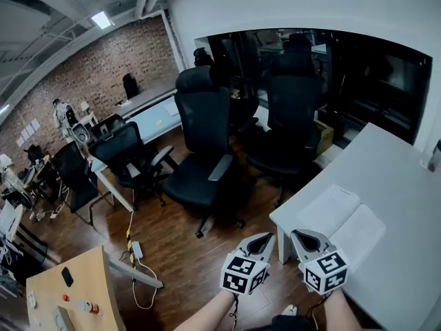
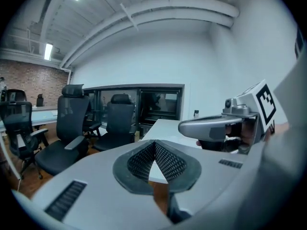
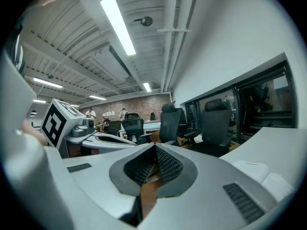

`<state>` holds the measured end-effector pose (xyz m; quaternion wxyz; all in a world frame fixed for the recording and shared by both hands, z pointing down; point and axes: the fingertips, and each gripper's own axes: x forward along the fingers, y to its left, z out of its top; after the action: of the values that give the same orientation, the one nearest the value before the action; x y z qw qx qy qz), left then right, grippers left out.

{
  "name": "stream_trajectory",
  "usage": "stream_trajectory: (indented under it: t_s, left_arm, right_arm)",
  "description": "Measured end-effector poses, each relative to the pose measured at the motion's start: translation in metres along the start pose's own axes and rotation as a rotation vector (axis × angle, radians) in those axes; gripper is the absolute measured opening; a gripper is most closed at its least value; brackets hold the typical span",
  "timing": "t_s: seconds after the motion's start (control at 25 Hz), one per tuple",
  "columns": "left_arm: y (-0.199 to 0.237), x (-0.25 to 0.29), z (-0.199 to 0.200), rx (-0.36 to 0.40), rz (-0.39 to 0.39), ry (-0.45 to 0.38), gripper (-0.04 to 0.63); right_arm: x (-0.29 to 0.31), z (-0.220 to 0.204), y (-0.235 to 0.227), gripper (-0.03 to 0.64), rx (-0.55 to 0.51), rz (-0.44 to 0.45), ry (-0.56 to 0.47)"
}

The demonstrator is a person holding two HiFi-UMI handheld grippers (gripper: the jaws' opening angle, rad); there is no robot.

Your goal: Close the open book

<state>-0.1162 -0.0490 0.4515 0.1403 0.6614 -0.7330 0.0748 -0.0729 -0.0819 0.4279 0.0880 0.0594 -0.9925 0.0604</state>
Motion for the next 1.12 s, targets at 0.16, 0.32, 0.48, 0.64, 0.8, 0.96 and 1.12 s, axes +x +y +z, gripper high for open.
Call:
stream_trajectory:
  t_s: [0.16,0.32,0.48,0.64,0.8,0.96,1.12]
  left_arm:
    - [-0.019,0.049,0.009,0.02,-0.067,0.022,0.005]
    - [-0.038,0.088,0.012,0.041,-0.126,0.039,0.005]
    - [-0.05,0.121,0.011,0.056,-0.201,0.058,0.005]
    - [-0.052,0.148,0.004,0.08,-0.269,0.081,0.005]
    - [-0.045,0.175,-0.005,0.094,-0.346,0.108,0.005]
    - [-0.03,0.194,-0.013,0.118,-0.427,0.143,0.005]
    - [-0.017,0.209,-0.019,0.14,-0.503,0.181,0.005]
  right_arm:
    - [-0.012,-0.005,-0.052,0.006,0.042,-0.069,-0.005]
    - [-0.023,-0.013,-0.089,0.005,0.077,-0.126,-0.009]
    - [-0.027,-0.022,-0.119,0.006,0.097,-0.199,0.0]
    - [-0.027,-0.028,-0.14,0.006,0.111,-0.267,0.007]
    - [-0.022,-0.04,-0.163,0.006,0.097,-0.385,0.053]
    - [-0.008,-0.06,-0.179,0.006,0.095,-0.508,0.134]
    - [0.01,-0.089,-0.184,0.011,0.137,-0.556,0.228]
